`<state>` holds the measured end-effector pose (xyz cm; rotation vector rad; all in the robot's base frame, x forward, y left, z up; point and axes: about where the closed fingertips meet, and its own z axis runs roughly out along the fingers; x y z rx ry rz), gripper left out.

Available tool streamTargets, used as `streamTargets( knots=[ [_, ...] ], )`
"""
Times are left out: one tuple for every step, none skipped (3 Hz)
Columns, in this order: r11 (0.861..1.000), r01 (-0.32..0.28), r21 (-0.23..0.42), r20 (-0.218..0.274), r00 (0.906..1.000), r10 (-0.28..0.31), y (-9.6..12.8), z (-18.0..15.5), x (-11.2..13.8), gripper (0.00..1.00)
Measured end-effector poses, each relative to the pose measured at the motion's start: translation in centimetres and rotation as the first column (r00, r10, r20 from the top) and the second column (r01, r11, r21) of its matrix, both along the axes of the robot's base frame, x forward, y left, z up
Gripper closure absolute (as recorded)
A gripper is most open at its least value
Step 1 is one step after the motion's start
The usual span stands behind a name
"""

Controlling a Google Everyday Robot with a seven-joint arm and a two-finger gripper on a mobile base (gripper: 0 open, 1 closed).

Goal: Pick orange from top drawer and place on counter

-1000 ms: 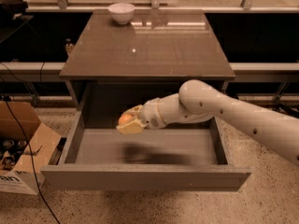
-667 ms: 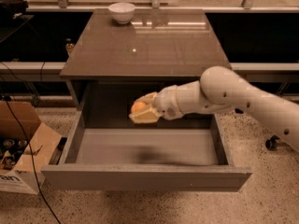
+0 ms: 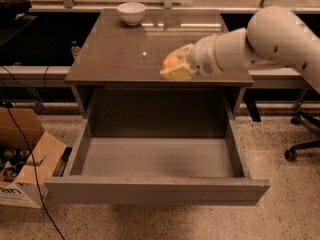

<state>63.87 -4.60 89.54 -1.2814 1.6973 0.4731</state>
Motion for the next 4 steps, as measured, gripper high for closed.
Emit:
streamTargets(
  knots=[
    [0.996,0.075,0.040,0.044,0.9961,-0.077,-0.9,3.3,5.2,1.00],
    [0.989,0.119,0.086,0.029,0.9922,-0.122,-0.5,3.4,10.0,1.00],
    [0.984,0.134,0.121,-0.014,0.9909,-0.134,0.8,1.5,13.9,1.00],
    [0.983,0.139,0.123,-0.068,0.9890,-0.132,2.4,-1.5,16.7,0.84]
  ],
)
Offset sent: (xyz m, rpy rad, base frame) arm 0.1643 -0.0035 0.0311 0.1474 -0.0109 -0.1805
